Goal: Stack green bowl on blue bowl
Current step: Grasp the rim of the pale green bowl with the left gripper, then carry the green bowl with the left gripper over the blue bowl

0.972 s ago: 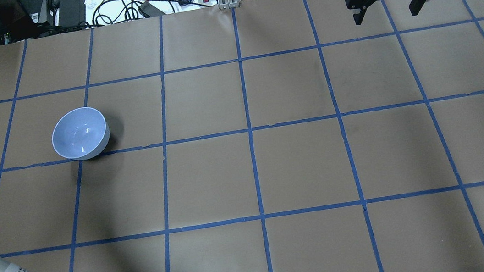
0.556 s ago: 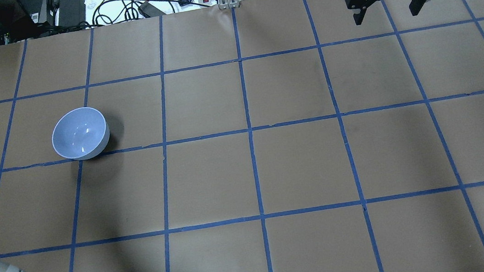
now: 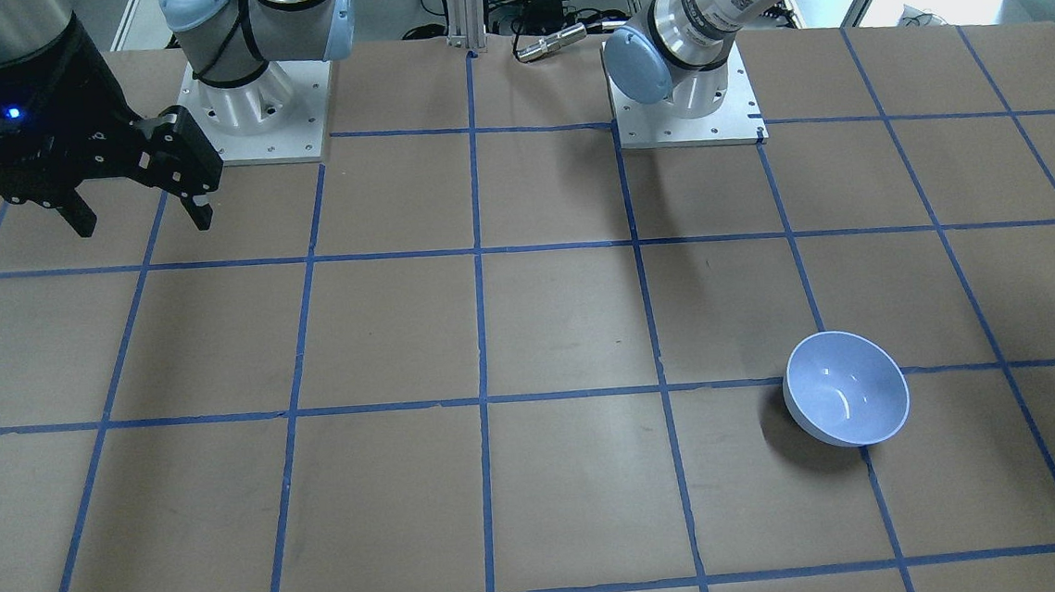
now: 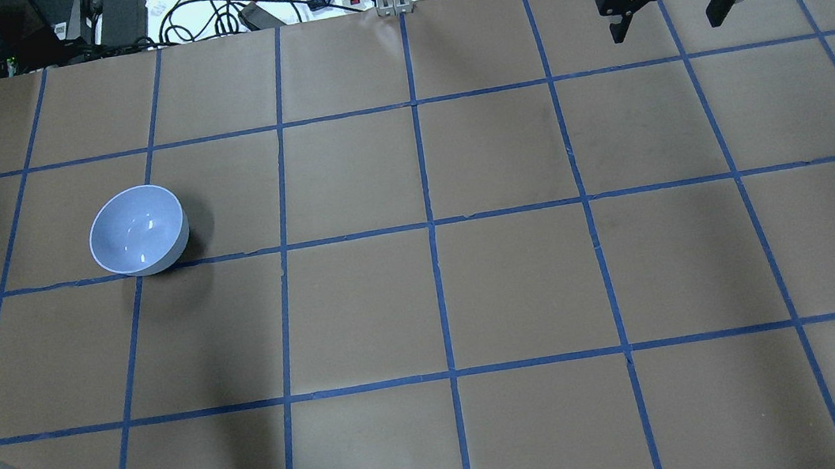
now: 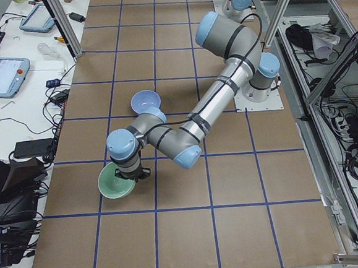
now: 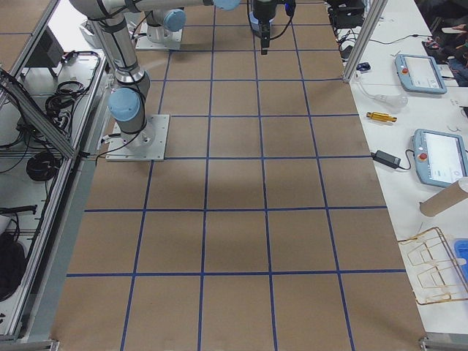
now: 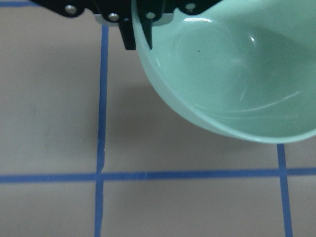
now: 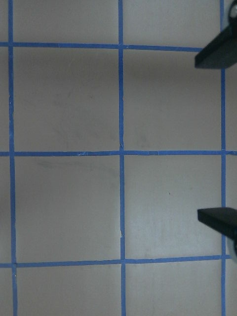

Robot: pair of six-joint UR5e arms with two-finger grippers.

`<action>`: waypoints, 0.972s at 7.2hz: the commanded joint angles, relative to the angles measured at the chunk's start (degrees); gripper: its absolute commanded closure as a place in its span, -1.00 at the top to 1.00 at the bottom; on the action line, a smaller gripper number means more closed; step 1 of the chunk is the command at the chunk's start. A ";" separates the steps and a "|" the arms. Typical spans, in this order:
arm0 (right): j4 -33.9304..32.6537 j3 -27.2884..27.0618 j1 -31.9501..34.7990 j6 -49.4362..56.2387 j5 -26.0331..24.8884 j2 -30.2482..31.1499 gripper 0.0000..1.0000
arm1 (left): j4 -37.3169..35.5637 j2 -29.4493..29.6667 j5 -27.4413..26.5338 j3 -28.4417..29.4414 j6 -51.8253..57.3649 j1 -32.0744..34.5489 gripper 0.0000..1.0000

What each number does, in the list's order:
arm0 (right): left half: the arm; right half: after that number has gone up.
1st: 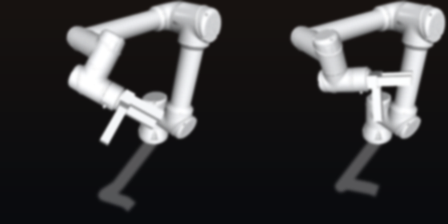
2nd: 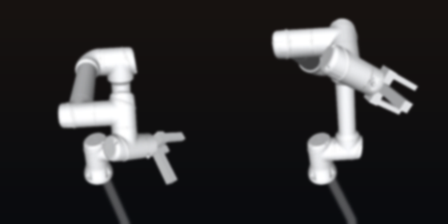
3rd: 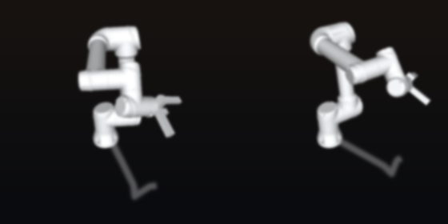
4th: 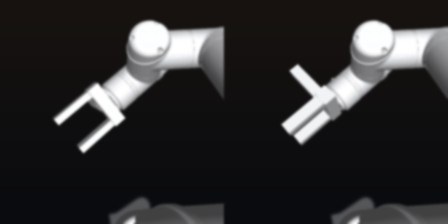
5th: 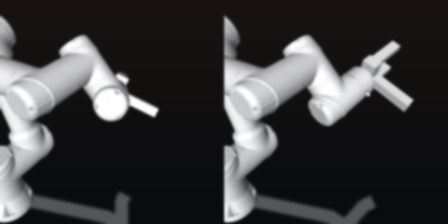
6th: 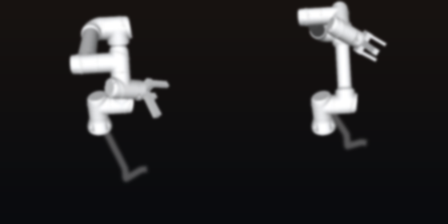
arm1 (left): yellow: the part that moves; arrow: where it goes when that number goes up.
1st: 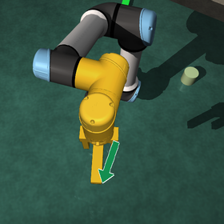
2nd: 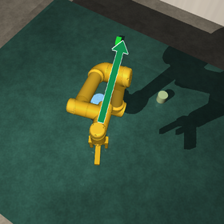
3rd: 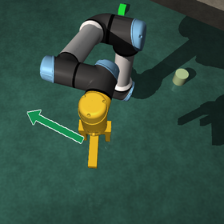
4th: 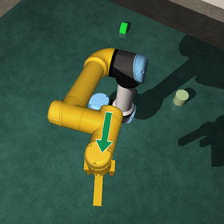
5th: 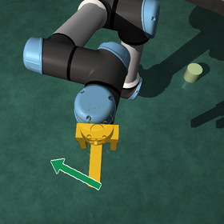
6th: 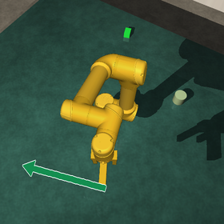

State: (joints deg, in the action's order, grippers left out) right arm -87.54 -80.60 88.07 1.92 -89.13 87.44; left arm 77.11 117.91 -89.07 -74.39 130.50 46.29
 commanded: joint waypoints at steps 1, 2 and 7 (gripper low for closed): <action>0.00 0.00 0.00 -0.08 0.01 0.01 1.00 | -0.82 -11.69 -0.13 -14.85 -14.33 6.32 -1.00; 0.00 0.00 0.00 -0.08 0.01 0.01 1.00 | -3.52 -14.61 -0.31 -19.08 -20.05 9.75 -1.00; 0.00 0.00 0.00 0.01 0.01 0.01 1.00 | -21.72 -18.08 -0.66 -36.95 -38.20 22.61 -1.00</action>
State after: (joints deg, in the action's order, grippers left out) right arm -87.54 -80.60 88.06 1.90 -89.12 87.43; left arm 59.56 99.35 -89.67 -107.83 94.59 67.18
